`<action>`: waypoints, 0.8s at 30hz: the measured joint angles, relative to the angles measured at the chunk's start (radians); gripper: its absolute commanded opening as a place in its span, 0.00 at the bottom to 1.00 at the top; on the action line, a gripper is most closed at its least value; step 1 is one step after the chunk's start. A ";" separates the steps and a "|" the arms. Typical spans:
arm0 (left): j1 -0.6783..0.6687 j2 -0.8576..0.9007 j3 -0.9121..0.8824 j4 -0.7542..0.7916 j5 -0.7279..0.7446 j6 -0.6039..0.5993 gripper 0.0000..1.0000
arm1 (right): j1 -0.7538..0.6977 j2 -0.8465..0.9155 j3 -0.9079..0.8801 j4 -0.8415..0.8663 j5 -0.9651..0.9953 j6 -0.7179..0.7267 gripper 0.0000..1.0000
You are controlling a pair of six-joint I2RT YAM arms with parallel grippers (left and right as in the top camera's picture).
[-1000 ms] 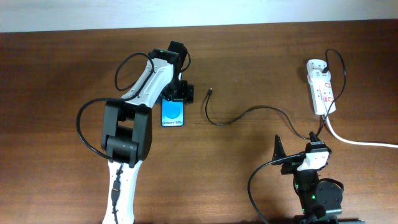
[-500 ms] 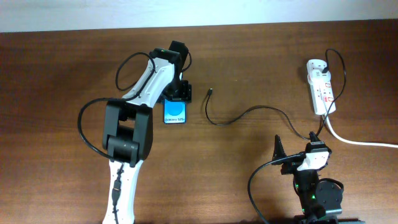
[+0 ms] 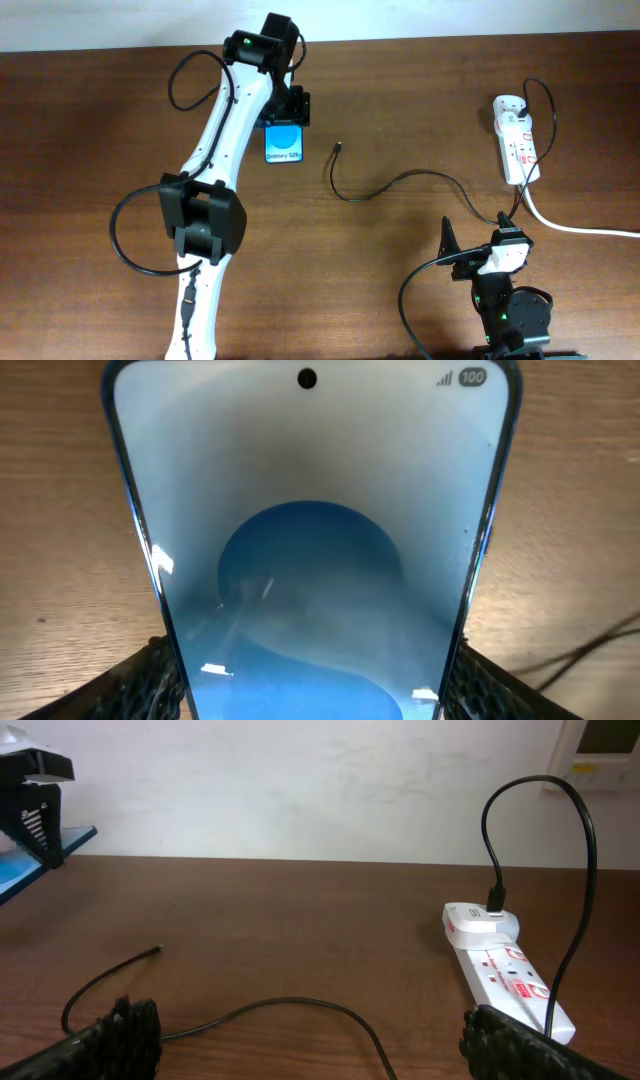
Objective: Plug charger to phone and switch on socket
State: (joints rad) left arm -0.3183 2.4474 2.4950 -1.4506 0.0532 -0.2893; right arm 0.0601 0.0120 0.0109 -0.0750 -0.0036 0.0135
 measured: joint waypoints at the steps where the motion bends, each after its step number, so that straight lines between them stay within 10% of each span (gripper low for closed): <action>1: 0.005 0.000 0.000 0.000 0.044 -0.001 0.07 | 0.000 0.000 0.000 0.000 0.000 0.000 0.99; 11: 0.102 0.000 0.004 -0.149 0.383 -0.582 0.00 | 0.000 0.000 0.000 0.000 0.000 0.001 0.98; 24: 0.190 0.000 0.005 -0.235 1.044 -0.677 0.00 | 0.000 0.000 0.000 0.056 -0.034 0.002 0.98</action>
State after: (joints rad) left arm -0.1280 2.4474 2.4996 -1.6855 1.0973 -0.9661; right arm 0.0601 0.0120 0.0109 -0.0193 -0.0372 0.0154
